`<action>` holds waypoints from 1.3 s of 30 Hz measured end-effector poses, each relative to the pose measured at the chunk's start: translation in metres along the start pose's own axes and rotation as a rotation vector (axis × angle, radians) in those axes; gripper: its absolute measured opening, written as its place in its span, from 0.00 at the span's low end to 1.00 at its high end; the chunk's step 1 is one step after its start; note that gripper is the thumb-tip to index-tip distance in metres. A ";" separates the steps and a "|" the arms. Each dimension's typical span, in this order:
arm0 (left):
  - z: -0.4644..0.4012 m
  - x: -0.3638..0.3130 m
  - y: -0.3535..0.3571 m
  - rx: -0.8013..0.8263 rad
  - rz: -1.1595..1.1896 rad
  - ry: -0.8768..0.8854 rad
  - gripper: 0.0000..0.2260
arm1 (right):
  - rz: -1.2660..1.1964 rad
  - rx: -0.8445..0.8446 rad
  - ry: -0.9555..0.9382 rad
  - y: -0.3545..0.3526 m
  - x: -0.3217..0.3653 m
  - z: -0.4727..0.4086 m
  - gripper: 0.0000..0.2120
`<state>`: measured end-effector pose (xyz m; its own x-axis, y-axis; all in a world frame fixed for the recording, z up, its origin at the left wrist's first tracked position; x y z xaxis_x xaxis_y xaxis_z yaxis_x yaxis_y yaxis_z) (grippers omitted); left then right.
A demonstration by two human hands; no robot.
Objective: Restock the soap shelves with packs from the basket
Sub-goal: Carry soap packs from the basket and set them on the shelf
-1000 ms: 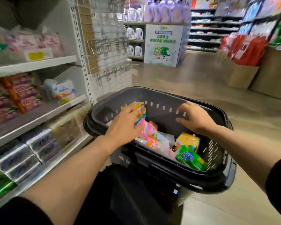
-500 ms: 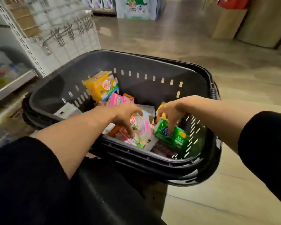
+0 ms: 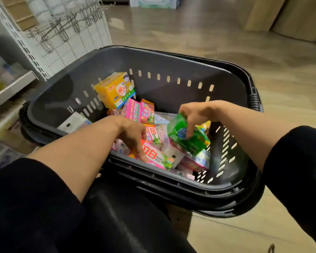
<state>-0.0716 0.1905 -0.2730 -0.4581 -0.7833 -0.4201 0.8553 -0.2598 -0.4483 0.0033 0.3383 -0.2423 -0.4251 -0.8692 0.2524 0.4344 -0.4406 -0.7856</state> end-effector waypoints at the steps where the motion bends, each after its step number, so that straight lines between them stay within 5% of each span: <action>1: 0.001 0.002 0.003 0.016 0.016 -0.011 0.22 | -0.125 -0.052 -0.013 -0.008 0.001 0.002 0.17; 5: 0.007 -0.004 0.000 -0.025 0.171 0.042 0.19 | -0.548 -0.122 -0.104 -0.027 0.003 0.016 0.28; 11: 0.029 -0.014 -0.032 -0.215 0.436 0.236 0.21 | -0.704 -0.199 -0.129 -0.036 -0.002 0.019 0.33; 16: 0.073 -0.008 -0.061 -0.444 0.592 0.334 0.19 | -0.878 -0.406 -0.245 -0.063 0.001 0.036 0.23; 20: 0.140 0.018 -0.080 -0.662 0.688 0.397 0.29 | -0.941 -0.425 -0.314 -0.074 0.028 0.046 0.15; 33: 0.401 0.208 -0.007 -1.257 0.983 0.403 0.21 | -0.703 -0.297 -0.743 -0.080 0.336 0.130 0.14; 36: 0.457 0.256 0.031 -1.384 1.048 0.379 0.16 | -0.640 -0.259 -0.831 -0.057 0.415 0.158 0.06; 39: 0.503 0.297 0.076 -1.482 1.080 0.343 0.21 | -0.575 -0.212 -0.895 -0.027 0.483 0.178 0.03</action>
<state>-0.0211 -0.3457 -0.0344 -0.1136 -0.0707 -0.9910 -0.0220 0.9974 -0.0686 -0.0730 -0.1093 0.0016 0.2491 -0.4311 0.8672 0.1727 -0.8614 -0.4778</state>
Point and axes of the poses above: each hand's wrist, its own z-axis away from the middle knuckle, its own y-axis out of the palm, x = y × z, the point moved 9 cm from there along -z, towards the middle knuckle, and after that the axes turned 9 degrees about z, right-handed, at the moved point
